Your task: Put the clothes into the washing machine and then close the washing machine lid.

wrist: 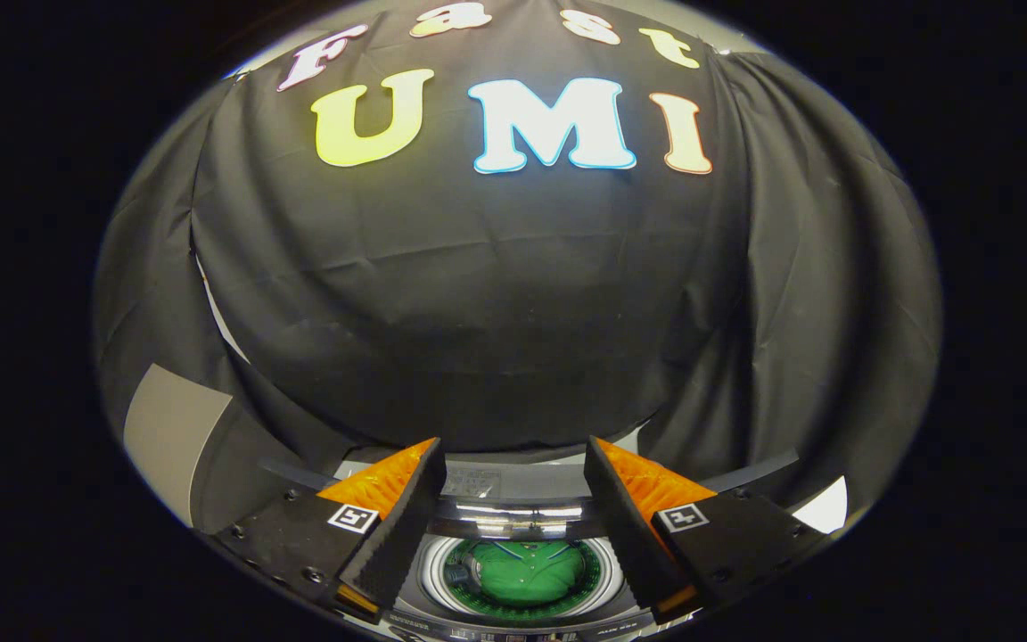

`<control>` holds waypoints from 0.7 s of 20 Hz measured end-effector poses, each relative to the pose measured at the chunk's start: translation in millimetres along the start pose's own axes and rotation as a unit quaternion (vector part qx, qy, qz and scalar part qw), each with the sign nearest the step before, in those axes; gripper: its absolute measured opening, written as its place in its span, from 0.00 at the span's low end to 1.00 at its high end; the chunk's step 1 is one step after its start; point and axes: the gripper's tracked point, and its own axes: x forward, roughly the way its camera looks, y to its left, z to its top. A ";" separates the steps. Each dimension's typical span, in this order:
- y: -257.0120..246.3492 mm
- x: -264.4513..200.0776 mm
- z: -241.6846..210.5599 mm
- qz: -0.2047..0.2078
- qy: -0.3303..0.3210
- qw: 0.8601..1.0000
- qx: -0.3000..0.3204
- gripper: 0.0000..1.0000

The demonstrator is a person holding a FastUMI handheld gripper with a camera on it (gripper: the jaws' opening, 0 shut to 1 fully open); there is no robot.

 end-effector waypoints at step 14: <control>3.8 -40.0 -48.2 0.000 -0.047 0.999 -0.001 0.98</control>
